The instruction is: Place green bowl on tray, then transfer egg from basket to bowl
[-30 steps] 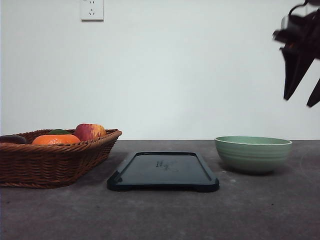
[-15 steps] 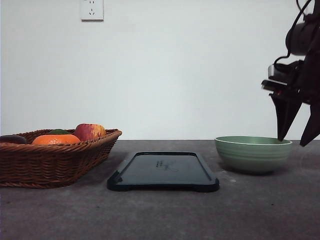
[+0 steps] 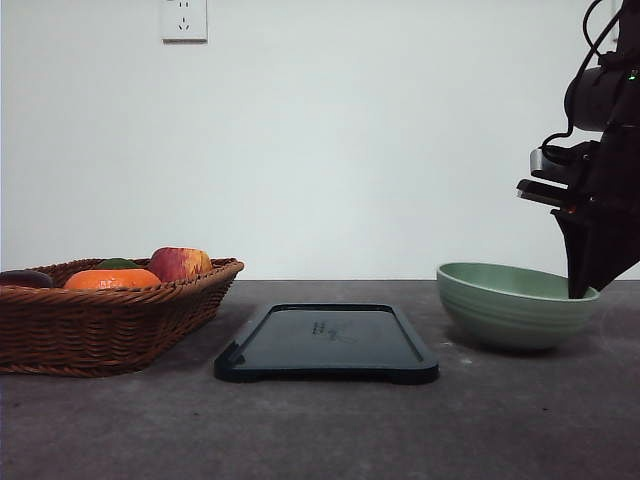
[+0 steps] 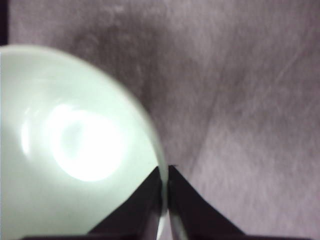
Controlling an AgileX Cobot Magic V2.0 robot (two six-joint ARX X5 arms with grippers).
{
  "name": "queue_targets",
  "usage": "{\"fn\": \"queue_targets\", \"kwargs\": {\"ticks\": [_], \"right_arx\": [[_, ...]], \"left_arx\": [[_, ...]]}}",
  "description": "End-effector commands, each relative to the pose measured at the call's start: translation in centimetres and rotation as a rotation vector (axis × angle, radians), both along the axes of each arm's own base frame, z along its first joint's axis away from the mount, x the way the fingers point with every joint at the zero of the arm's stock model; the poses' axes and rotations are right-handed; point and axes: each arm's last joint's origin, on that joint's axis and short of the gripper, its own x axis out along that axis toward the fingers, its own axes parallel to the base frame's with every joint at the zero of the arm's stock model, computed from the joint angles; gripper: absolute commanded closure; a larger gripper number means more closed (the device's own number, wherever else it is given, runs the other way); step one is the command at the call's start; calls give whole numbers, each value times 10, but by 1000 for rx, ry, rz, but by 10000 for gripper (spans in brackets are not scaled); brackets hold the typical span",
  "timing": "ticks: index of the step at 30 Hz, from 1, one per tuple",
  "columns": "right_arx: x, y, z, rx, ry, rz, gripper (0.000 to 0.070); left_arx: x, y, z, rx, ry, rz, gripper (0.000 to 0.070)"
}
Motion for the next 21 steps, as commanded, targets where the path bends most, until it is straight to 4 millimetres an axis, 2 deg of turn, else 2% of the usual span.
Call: {"fn": "queue_targets", "kwargs": {"ticks": [1,4,11,17,21], "right_arx": [[5,1,4,-4,7,10,700],[6,3,18,0,28,15,700],[9,19,73,2,19,60,700],[9,54,115,14,-88,153,700],[6,85,132,36,-165,221,700]], "left_arx": [[2,0,6,-3,-20,-4,393],[2,0,6,-3,-20,-4,393],[3,0,5,-3,-19,-5,393],[3,-1,6,-3,-24,-5,393],[4,-1,6,-3,-25,-5,393]]}}
